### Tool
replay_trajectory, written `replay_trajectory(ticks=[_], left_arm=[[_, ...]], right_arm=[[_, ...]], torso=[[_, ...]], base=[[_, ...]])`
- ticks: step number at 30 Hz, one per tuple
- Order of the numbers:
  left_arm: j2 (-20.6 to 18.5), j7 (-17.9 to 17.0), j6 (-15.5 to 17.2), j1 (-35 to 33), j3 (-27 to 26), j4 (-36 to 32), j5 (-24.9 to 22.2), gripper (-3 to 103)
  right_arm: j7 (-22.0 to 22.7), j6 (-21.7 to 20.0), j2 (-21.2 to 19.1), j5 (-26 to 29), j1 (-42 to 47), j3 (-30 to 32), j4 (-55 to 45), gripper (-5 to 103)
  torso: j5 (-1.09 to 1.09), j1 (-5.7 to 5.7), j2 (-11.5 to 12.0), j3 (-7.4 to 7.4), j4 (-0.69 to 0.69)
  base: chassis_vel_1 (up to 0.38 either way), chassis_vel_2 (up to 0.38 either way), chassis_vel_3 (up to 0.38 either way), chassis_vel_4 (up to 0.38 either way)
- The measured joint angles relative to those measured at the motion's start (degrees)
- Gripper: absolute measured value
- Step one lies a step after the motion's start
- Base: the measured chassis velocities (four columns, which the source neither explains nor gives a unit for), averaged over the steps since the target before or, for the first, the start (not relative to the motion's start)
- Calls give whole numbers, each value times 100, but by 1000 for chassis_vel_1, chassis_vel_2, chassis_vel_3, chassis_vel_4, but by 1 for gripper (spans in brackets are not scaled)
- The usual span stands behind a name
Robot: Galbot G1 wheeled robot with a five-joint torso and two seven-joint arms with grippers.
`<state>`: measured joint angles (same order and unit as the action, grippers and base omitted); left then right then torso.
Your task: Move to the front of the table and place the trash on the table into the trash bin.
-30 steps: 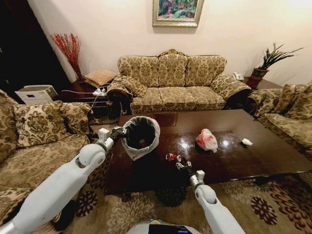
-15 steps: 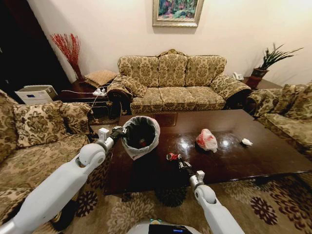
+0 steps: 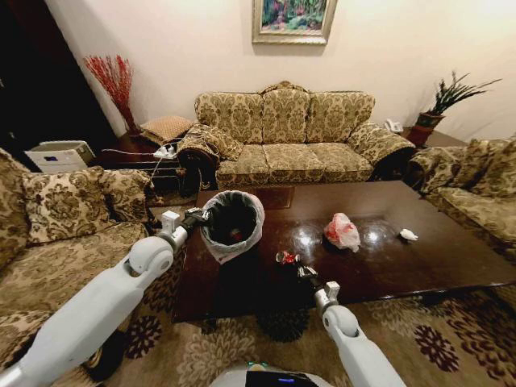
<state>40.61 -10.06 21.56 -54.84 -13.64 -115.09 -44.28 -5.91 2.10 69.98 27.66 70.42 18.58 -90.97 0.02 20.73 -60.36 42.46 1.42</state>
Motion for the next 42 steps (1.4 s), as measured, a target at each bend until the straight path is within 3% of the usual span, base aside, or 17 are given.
replay_trajectory(ticks=[6, 9, 10, 13, 14, 17, 22, 26, 36, 41, 42], left_arm=[[23, -11, 13, -7, 46, -20, -2, 3], [7, 97, 130, 68, 157, 39, -26, 3], [7, 97, 130, 68, 157, 39, -26, 3], [-11, 265, 282, 235, 323, 142, -137, 3], [-11, 265, 282, 235, 323, 142, -137, 3], [-18, 312, 395, 426, 491, 154, -318, 3], [-61, 388, 485, 567, 562, 93, -432, 3], [-74, 390, 540, 631, 626, 7, -559, 3], [17, 333, 674, 666, 736, -180, -672, 3], [3, 331, 668, 592, 671, -181, -647, 3], [3, 332, 662, 588, 661, -172, -640, 3]], right_arm=[[403, -191, -533, 446, 18, 159, -1205, 3], [570, -492, -1218, 1002, 17, 491, -2347, 3], [570, -492, -1218, 1002, 17, 491, -2347, 3], [692, -795, -2061, 1632, -303, 536, -3090, 3], [692, -795, -2061, 1632, -303, 536, -3090, 3], [854, -1185, -2762, 2463, -1059, 115, -3603, 3], [753, -1580, -3240, 3001, -1546, -548, -3908, 3], [638, -1578, -3266, 2965, -1683, -985, -3834, 3], [601, -1537, -2735, 2779, -2427, -2227, -3377, 3], [581, -1657, -2673, 2667, -2529, -2317, -3320, 2], [578, -1663, -2675, 2662, -2517, -2310, -3322, 7]], torso=[[0, 0, 0, 0, 0], [-2, 0, 0, -1, -1], [-2, 0, 0, -1, -1], [-4, 0, 0, -1, -1], [-4, 0, 0, -1, -1], [-1, 0, 0, 0, 1], [-3, 0, 0, -1, 0], [0, 0, 0, -1, 0], [-2, 0, 0, -1, 1], [-2, 0, 0, 0, 1], [-2, 0, 0, 0, 0]], base=[[0, 0, 0, 0], [0, 0, 0, 0], [0, 0, 0, 0], [0, 0, 0, 0], [0, 0, 0, 0], [0, 0, 0, 0], [0, 0, 0, 0], [0, 0, 0, 0], [0, 0, 0, 0], [0, 0, 0, 0], [0, 0, 0, 0]])
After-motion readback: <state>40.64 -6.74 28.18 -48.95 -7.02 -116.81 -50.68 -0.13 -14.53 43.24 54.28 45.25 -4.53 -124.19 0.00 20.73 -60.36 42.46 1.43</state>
